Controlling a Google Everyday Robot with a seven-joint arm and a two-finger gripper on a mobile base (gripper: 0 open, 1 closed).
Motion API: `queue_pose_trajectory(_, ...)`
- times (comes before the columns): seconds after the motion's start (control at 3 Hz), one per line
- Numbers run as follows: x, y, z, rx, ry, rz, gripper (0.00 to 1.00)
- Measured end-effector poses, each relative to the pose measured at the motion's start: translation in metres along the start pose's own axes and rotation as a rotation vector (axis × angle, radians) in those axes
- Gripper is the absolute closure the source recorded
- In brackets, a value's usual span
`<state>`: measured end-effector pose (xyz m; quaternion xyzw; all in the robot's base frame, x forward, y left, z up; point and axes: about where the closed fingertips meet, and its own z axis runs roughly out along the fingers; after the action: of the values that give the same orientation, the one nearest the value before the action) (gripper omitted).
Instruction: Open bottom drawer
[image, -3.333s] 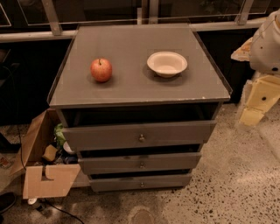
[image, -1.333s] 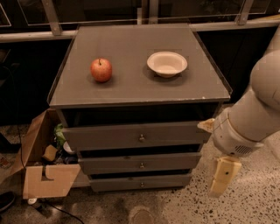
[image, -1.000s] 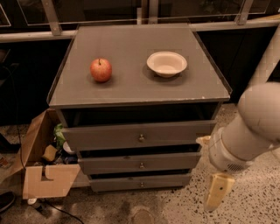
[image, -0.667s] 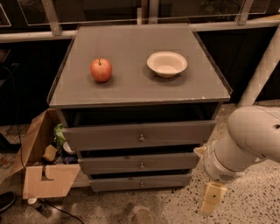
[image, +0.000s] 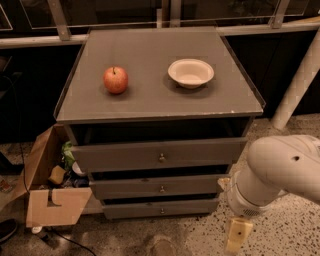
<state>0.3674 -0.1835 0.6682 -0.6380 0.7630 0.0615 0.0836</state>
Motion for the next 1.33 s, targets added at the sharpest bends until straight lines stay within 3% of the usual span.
queue_pose_trajectory(0.67, 0.029, -0.004, 0.124, -0.080, 0.071, 0.060, 0.00)
queue_pose_trajectory(1.33, 0.030, 0.000, 0.129, -0.095, 0.056, 0.069, 0.00)
